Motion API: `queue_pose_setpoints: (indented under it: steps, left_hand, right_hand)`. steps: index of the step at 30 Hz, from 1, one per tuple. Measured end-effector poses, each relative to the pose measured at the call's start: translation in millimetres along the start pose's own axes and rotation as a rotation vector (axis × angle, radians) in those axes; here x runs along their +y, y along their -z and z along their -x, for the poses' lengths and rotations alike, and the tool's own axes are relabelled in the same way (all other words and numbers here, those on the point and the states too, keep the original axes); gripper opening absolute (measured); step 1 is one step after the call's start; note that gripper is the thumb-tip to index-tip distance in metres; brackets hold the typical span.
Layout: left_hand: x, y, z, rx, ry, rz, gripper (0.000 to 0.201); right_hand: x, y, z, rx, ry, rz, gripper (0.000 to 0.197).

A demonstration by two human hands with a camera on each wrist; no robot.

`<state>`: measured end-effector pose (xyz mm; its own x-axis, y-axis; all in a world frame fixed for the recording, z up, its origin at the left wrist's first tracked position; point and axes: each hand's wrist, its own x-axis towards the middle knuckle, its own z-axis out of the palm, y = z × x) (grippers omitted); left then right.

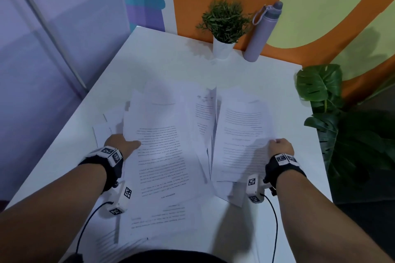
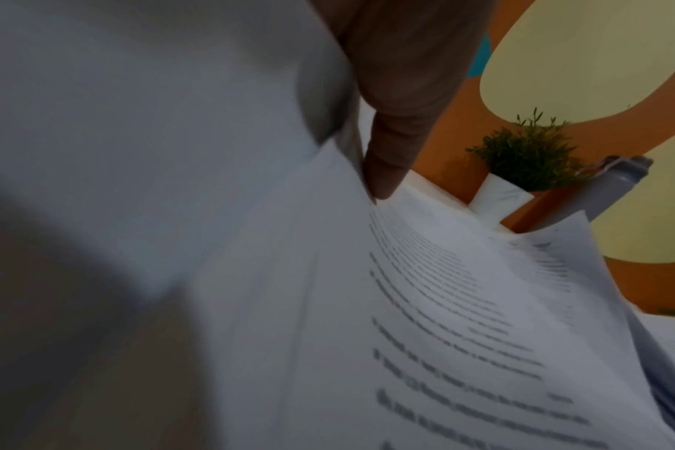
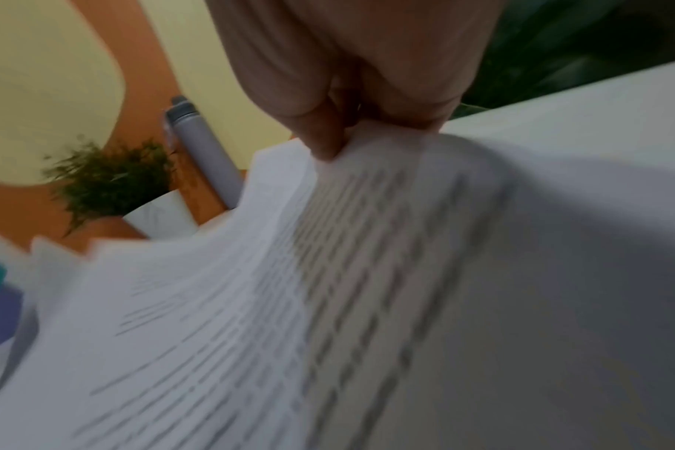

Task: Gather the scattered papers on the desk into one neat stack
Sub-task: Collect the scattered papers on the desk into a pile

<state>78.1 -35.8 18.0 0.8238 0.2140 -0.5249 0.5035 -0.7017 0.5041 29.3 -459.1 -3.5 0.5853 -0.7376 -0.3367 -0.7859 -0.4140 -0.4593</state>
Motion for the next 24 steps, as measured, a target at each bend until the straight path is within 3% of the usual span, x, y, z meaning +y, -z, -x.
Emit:
queue_pose_setpoints:
  steps: [3,8,16,20,24]
  left_hand:
    - [-5.6,0.2,0.2,-0.006,-0.029,-0.020,0.038]
    - [-6.1,-1.8,0.9,0.038,-0.107,-0.006,0.025]
    - [-7.8,-2.5,6.9,0.099,-0.064,0.158,0.074]
    - [-15.2,-5.8,5.8,0.024,-0.085,0.087,0.051]
    - [-14.0,-10.4,12.1,0.022,-0.117,0.086,0.049]
  right_hand:
    - [0.1,-4.9,-2.7,-0.033,-0.060,0.123,0.041]
    - [3.4,-20.8,0.2,-0.086,-0.043,0.306,0.078]
    - [10.1,-11.2,-7.3,-0.084,-0.051,0.367,0.096]
    - [7.3,-10.7,-10.0,-0.137,-0.068,0.396,0.091]
    - [-0.8,-14.1,-5.9,-0.204,-0.051,0.209,0.062]
